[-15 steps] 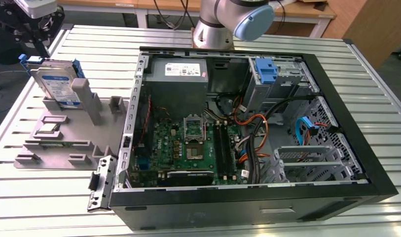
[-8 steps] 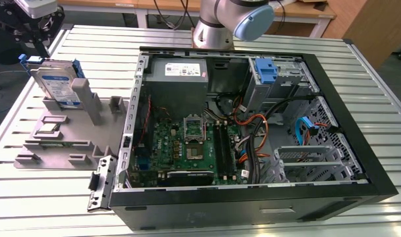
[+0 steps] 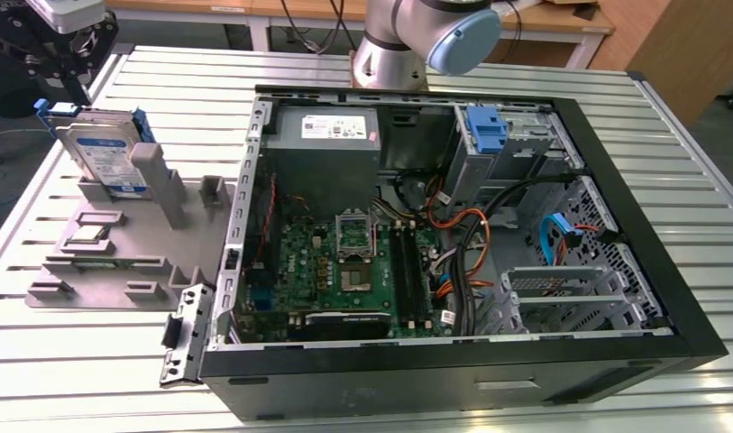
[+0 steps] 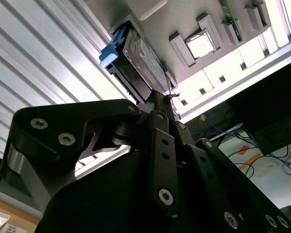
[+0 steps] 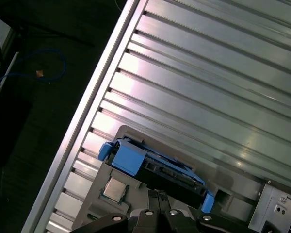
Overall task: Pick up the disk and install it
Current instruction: 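Pick up the disk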
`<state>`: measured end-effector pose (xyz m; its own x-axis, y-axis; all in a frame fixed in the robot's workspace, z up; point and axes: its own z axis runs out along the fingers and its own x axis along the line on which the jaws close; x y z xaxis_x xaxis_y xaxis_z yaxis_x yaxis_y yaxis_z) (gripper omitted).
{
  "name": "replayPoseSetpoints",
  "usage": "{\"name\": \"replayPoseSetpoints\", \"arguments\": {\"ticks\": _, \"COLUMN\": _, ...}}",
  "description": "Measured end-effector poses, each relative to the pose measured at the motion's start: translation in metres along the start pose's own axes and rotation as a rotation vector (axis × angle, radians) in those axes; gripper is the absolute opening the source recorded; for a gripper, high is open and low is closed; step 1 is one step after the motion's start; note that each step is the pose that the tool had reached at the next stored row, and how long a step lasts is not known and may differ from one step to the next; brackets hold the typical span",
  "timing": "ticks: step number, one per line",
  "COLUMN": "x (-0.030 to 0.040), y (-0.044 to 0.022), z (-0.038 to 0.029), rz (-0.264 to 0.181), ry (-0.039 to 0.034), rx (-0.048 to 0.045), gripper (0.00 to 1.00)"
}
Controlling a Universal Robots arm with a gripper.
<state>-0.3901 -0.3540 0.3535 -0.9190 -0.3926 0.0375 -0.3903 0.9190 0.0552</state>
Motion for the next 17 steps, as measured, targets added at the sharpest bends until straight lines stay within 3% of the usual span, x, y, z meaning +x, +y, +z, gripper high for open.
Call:
{"name": "replayPoseSetpoints", "arguments": {"ticks": 9, "x": 0.0, "y": 0.0, "z": 0.0, "rz": -0.013, "ry": 0.0006, "rx": 0.0005, "gripper": 0.11}}
{"name": "replayPoseSetpoints", "arguments": {"ticks": 17, "x": 0.0, "y": 0.0, "z": 0.0001, "rz": -0.127, "ry": 0.007, "rx": 0.0047, "gripper": 0.11}}
